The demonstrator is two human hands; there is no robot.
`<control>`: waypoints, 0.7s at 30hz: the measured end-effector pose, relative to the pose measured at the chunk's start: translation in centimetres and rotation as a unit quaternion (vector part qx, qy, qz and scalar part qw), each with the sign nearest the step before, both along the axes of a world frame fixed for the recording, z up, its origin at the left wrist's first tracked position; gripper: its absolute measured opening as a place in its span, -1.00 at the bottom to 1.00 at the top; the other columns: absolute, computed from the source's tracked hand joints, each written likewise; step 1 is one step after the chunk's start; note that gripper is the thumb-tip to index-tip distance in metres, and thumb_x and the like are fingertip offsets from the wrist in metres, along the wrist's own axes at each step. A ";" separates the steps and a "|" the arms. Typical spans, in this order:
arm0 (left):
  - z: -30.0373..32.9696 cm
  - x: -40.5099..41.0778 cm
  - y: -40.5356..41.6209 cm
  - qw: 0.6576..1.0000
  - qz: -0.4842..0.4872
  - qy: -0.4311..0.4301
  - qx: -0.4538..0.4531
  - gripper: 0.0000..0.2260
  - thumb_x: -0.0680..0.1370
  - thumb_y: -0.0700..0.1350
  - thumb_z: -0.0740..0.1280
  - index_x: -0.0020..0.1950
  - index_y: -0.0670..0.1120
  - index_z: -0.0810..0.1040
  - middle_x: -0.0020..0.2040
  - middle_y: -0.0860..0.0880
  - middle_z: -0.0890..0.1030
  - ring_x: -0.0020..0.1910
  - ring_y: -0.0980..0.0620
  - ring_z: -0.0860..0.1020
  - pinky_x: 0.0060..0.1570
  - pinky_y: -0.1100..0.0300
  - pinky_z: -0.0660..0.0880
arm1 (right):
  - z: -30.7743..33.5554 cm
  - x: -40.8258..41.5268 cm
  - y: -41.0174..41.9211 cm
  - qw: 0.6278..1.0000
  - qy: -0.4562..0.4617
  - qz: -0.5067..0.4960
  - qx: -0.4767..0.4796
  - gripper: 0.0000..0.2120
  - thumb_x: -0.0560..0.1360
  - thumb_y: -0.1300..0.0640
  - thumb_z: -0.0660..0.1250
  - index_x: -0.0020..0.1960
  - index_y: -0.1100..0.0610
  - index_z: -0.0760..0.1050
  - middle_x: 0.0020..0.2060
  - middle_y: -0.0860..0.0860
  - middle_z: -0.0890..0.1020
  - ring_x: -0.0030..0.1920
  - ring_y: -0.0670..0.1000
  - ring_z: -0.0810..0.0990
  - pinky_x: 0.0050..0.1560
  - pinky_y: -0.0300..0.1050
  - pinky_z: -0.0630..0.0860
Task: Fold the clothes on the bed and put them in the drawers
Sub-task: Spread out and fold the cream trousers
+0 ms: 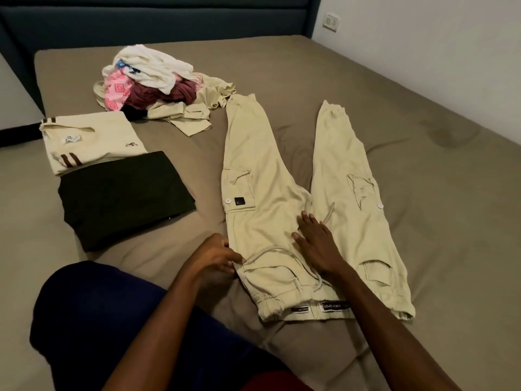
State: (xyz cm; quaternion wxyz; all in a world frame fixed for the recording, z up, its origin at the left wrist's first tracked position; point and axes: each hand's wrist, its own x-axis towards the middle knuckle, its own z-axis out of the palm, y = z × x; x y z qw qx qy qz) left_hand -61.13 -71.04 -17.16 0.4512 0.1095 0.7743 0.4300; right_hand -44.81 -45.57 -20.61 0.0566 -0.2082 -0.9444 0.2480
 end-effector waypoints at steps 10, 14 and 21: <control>-0.4 2.7 0.4 0.907 -0.128 0.400 -0.023 -0.60 0.33 0.29 0.58 -0.10 0.05 0.57 -0.24 0.12 0.62 -0.23 0.10 0.57 -0.26 0.16 0.40 | 2.2 5.2 -3.7 0.950 0.083 -0.295 -0.064 -0.51 0.43 -0.22 0.53 0.23 0.02 0.54 -0.14 -0.13 0.62 -0.09 -0.02 0.62 -0.10 -0.11 0.45; -1.6 2.8 2.2 0.864 -0.155 0.480 0.001 -0.84 0.52 0.09 0.45 -0.08 0.03 0.58 -0.30 0.12 0.57 -0.18 -0.03 0.61 -0.24 0.15 0.34 | 2.3 3.3 -3.5 0.961 0.036 -0.273 -0.038 -0.43 0.36 -0.11 0.52 0.30 0.02 0.49 -0.05 -0.06 0.64 0.00 0.04 0.63 -0.05 -0.06 0.52; 1.0 1.9 9.0 0.902 -0.068 0.395 0.160 -0.87 0.57 -0.03 0.46 0.03 -0.04 0.58 -0.32 0.06 0.69 -0.33 0.17 0.65 -0.12 0.09 0.60 | 2.3 1.2 -2.6 0.959 0.060 -0.266 -0.082 -0.45 0.55 -0.36 0.18 0.32 0.02 0.43 0.04 0.04 0.66 0.05 0.13 0.64 0.02 0.00 0.52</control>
